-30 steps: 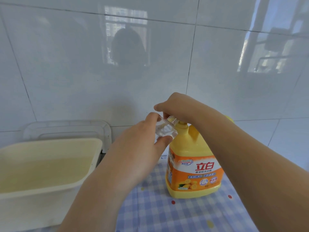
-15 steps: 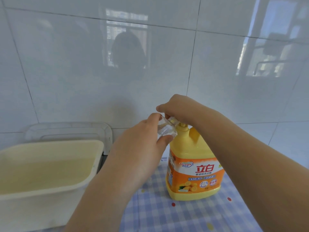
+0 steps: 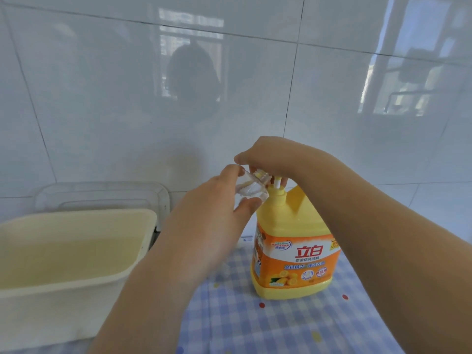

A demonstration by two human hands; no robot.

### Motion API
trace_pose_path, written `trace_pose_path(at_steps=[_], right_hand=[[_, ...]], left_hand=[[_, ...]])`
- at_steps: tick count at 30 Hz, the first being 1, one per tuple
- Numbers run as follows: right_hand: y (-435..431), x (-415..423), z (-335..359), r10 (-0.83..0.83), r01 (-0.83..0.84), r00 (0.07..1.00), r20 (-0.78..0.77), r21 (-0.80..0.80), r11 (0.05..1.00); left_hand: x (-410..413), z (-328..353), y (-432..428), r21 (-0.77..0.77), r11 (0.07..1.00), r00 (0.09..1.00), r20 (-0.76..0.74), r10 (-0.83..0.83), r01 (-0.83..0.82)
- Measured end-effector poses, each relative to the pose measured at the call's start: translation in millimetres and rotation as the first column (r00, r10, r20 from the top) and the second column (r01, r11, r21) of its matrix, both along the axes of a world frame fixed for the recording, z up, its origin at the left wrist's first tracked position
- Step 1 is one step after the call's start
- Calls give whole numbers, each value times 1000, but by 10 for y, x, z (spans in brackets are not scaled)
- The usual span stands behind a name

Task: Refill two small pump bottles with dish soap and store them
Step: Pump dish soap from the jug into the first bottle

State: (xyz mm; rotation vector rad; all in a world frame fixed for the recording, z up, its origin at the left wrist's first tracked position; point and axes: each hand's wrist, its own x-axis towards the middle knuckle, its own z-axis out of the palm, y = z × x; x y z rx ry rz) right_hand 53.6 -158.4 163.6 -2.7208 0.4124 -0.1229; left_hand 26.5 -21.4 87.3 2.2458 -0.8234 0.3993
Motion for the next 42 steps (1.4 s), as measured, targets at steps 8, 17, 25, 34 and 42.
trace_pose_path(at_steps=[8, 17, 25, 34, 42], right_hand=[[-1, -25, -48, 17, -17, 1000, 6, -3, 1000], [-51, -13, -154, 58, -59, 996, 68, 13, 998], [-29, -5, -147, 40, -42, 996, 78, 23, 999], [-33, 5, -161, 45, -40, 994, 104, -49, 998], [-88, 20, -43, 22, -24, 991, 129, 15, 1000]], left_hand=[[28, -23, 11, 36, 999, 1000, 0, 4, -4], [27, -32, 8, 122, 992, 1000, -9, 12, -11], [8, -1, 11, 111, 994, 1000, -11, 14, -13], [-17, 37, 49, 137, 990, 999, -8, 37, -36], [-68, 57, -6, 21, 999, 1000, -1, 28, -28]])
